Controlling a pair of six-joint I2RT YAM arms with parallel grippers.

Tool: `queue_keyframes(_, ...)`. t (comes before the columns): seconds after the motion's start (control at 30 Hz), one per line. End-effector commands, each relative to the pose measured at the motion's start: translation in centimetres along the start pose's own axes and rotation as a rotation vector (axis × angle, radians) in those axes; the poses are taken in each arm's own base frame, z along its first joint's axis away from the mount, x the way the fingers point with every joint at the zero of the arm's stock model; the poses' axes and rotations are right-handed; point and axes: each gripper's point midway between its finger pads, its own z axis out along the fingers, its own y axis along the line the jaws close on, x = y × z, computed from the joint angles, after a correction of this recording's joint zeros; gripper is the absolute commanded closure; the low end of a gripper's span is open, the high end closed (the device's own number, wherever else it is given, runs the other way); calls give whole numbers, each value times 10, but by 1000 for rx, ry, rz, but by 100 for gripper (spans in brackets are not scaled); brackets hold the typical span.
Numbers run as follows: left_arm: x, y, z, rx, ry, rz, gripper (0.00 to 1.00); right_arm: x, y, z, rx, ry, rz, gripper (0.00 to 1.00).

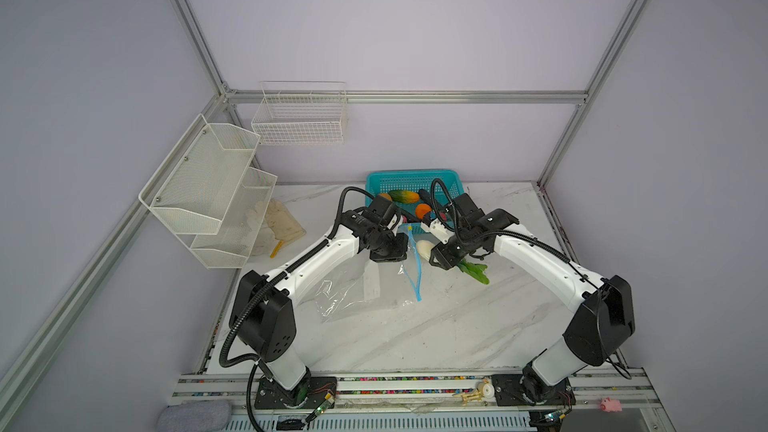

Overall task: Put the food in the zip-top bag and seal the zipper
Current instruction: 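Carry the white radish to the open bag mouth held by the left gripper, then lower the radish into the bag and open the right gripper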

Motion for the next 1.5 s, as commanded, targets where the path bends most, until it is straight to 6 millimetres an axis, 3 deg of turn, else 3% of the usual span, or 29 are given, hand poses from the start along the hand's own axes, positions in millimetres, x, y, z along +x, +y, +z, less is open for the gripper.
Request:
queue_keyframes(0.0,-13,-18,-26,54,-67,46,100,9,8,10,-51,60,-72,61)
queue_keyframes(0.23,-12,-17,-24,54,-61,41,100,7,25,6,-116,37,-80,63)
queue_keyframes(0.4,-11,-18,-25,60,-63,37,100,9,28,16,-130,62,-68,63)
queue_keyframes(0.83,-5,-19,-27,85,-66,11,100,-19,31,33,-153,50,-67,61)
queue_keyframes(1.27,-1,-21,-23,102,-56,0,100,-35,48,48,-214,54,-88,54)
queue_keyframes(1.47,0,-21,-22,102,-54,2,100,-31,50,58,-207,89,-103,48)
